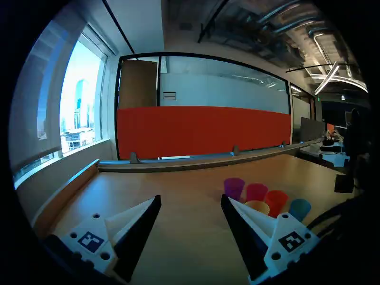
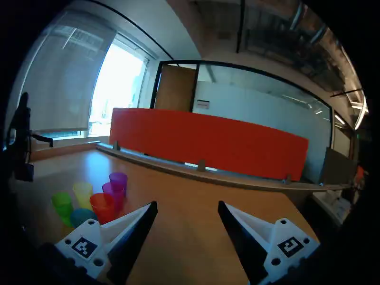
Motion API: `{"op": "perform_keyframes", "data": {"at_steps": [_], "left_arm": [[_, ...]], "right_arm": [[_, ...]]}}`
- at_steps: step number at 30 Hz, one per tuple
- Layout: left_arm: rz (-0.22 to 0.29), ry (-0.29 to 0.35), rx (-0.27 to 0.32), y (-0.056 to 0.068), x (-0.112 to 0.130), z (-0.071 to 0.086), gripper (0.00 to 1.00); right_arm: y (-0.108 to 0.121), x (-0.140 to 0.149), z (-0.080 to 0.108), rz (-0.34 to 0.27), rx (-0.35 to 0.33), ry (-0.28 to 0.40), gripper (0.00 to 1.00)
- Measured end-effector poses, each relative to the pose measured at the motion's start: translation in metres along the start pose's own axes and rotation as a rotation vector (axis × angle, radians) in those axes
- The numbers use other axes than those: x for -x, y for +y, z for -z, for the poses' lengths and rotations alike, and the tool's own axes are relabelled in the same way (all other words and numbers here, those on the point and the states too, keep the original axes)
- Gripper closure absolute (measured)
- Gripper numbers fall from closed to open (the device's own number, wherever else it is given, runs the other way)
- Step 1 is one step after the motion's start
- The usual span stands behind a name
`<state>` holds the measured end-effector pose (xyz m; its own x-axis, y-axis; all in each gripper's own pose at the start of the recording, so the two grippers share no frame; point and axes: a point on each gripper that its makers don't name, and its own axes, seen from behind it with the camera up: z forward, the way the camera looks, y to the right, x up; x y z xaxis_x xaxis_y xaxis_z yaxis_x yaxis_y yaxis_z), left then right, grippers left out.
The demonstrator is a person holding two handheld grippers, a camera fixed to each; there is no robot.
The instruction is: Pour water
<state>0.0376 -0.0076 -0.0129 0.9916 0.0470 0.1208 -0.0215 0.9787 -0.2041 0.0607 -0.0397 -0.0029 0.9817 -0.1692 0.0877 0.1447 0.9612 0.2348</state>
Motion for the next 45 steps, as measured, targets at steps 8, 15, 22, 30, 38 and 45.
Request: {"op": "perform_keyframes", "data": {"at_steps": [8,15,22,30,38,45], "left_arm": [[0.041,0.048,-0.02,0.002,-0.01,0.003,0.06],[0.06,0.067,-0.037,0.005,-0.008,0.002,0.06],[0.046,0.094,-0.035,0.013,-0.009,0.0,0.06],[-0.014,0.1,-0.048,0.02,-0.002,-0.003,0.06],[-0.052,0.124,-0.08,0.022,0.001,-0.003,0.07],[-0.054,0.162,-0.119,0.015,-0.002,-0.002,0.07]], "right_arm": [[0.013,-0.015,0.005,-0.052,0.067,0.065,0.01],[0.018,-0.019,0.009,-0.076,0.1,0.093,0.01],[0.022,-0.021,0.013,-0.086,0.123,0.104,0.01],[0.023,-0.016,0.016,-0.081,0.144,0.097,0.01],[0.018,-0.011,0.015,-0.093,0.151,0.082,0.01],[0.015,-0.009,0.015,-0.096,0.155,0.065,0.01]]}}
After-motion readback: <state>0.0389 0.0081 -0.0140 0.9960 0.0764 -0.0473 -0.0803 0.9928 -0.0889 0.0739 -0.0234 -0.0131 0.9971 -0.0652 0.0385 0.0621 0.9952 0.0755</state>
